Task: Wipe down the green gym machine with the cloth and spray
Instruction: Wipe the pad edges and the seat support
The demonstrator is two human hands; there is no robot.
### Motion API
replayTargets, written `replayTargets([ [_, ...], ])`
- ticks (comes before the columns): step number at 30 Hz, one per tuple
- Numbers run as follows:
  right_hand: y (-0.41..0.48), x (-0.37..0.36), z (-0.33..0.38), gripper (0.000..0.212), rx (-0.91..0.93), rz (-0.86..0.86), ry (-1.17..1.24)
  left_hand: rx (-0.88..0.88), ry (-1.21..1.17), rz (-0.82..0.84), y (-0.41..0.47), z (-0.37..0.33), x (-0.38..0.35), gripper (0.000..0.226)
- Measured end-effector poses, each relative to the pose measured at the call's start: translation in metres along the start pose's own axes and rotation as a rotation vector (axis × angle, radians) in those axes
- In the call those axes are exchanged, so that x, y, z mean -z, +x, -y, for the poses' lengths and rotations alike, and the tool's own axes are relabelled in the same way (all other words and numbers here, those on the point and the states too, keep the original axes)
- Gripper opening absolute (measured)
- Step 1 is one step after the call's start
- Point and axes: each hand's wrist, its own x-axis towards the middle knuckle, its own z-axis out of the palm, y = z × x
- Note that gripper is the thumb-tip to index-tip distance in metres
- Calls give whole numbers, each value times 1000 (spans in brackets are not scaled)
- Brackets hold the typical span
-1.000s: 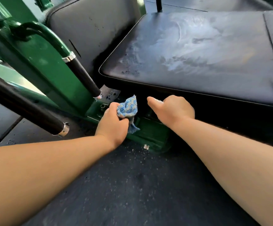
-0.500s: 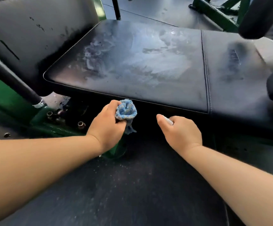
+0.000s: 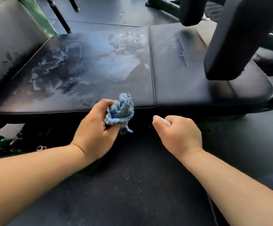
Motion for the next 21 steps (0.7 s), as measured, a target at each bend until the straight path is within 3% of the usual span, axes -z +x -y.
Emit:
replayTargets([
  [6, 14, 22, -44, 78, -318, -171, 503, -69, -28, -15, 32, -44, -30, 28],
  [13, 9, 51, -86, 49, -699, -209, 1158, -212, -33, 49, 67, -99, -71, 33],
  [21, 15, 96, -144, 52, -740, -219, 1400, -332, -11, 139, 77, -140, -131, 34],
])
